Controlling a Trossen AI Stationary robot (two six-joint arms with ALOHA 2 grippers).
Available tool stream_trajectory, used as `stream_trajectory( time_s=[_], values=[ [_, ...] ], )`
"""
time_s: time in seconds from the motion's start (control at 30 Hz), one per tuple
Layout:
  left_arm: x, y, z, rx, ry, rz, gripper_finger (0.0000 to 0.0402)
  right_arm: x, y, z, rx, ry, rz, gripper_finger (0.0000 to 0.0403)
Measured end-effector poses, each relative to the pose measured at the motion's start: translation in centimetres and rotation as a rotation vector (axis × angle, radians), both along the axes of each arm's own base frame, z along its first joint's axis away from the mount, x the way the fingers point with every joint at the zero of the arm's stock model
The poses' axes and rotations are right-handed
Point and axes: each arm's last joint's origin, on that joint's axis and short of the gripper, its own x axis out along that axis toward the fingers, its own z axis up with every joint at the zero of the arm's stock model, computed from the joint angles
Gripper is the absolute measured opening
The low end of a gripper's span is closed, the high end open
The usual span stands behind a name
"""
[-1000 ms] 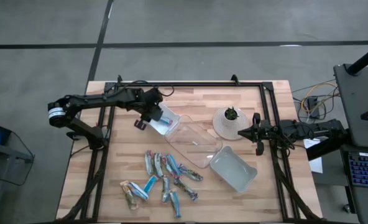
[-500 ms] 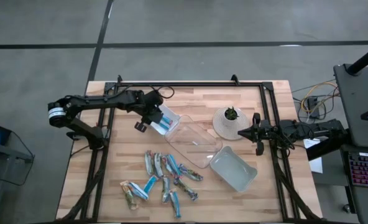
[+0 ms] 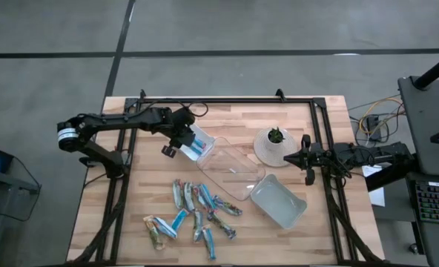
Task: Pick and place Granola Bars by type
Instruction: Put the red granola bar into the white bin
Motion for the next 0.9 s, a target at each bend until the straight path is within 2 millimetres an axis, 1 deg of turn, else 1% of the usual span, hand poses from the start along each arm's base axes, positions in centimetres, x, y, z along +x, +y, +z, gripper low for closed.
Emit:
stream_trajectory(
  time_s=[0.13, 0.33, 0.43, 0.77, 0.9],
  values=[
    [0.09, 0.02, 0.04, -0.02, -0.019, 0.043, 0.0112, 0.0, 0.0, 0.0, 0.0, 0.0, 0.0, 0.0013],
    [0.09, -0.01, 0.03, -0.038, -0.025, 0.086, 0.0179, 0.0, 0.0, -0.01, 0.0, 0.0, 0.001, 0.0013],
    [0.1, -0.03, 0.03, -0.038, -0.026, 0.085, 0.0196, 0.0, 0.0, -0.01, 0.0, 0.0, 0.0, 0.0013],
    [0.31, -0.35, 0.07, -0.038, -0.036, 0.079, 0.0199, 0.0, 0.0, 0.0, 0.0, 0.0, 0.0, 0.0013],
    [0.24, -0.47, 0.18, -0.039, -0.037, 0.095, 0.0191, 0.0, 0.0, 0.0, 0.0, 0.0, 0.0, 0.0013]
  ],
)
